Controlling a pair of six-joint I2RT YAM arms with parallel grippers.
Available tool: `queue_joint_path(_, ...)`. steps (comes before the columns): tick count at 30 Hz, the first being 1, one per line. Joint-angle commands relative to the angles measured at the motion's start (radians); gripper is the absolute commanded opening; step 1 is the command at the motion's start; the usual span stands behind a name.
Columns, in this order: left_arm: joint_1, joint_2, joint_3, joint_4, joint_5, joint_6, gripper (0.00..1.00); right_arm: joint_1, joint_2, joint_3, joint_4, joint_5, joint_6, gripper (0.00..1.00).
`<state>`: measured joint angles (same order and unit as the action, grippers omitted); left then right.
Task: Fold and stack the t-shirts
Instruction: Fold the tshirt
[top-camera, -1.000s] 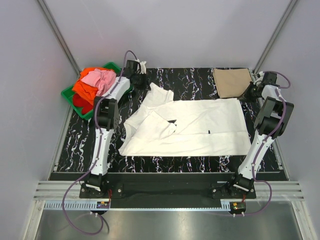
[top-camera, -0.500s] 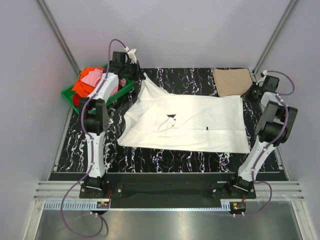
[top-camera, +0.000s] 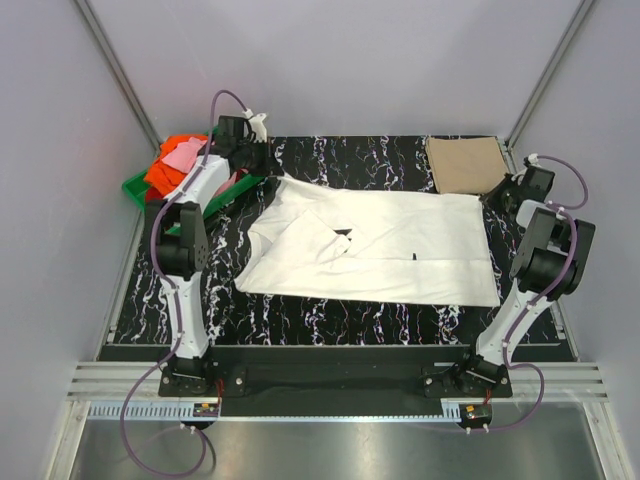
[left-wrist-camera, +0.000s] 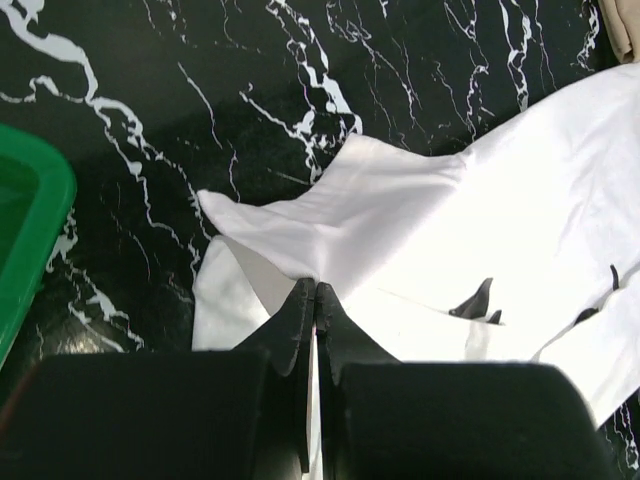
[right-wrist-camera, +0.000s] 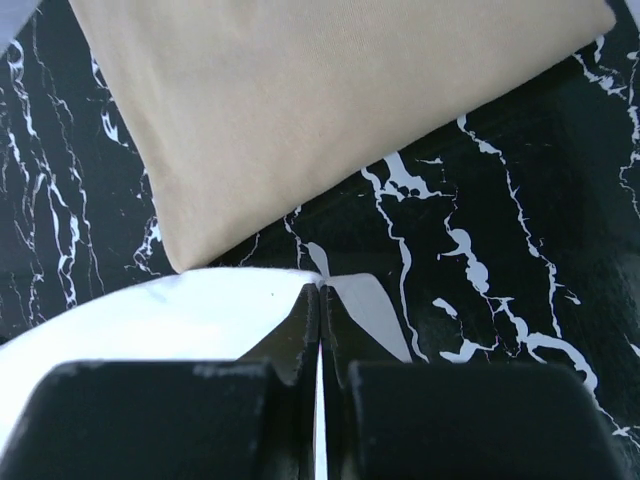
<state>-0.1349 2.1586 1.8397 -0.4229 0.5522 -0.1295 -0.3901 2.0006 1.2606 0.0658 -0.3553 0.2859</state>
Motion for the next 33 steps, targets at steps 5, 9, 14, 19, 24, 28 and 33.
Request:
queue_joint_path(5,0.02,-0.177,-0.125,0.093,-0.029,0.01,0.0,-0.009,-0.124,-0.075,0.132,0.053,0.065,0.0)
queue_joint_path(9,0.021,-0.23,-0.197,0.096,-0.044,0.005,0.0,-0.01,-0.134,-0.112,0.146,0.065,0.078,0.0)
queue_joint_path(14,0.032,-0.289,-0.284,0.108,-0.043,-0.021,0.0,-0.019,-0.161,-0.167,0.14,0.108,0.127,0.0)
queue_joint_path(19,0.032,-0.368,-0.401,0.128,-0.037,-0.038,0.0,-0.021,-0.21,-0.22,0.138,0.134,0.144,0.0)
queue_joint_path(24,0.031,-0.448,-0.494,0.142,-0.04,-0.047,0.0,-0.023,-0.238,-0.233,0.059,0.193,0.153,0.02)
queue_joint_path(28,0.031,-0.488,-0.56,0.141,-0.035,-0.056,0.0,-0.035,-0.247,-0.244,0.012,0.228,0.163,0.02)
queue_joint_path(33,0.026,-0.52,-0.655,0.133,-0.017,-0.087,0.0,-0.049,-0.235,-0.26,-0.056,0.257,0.194,0.04)
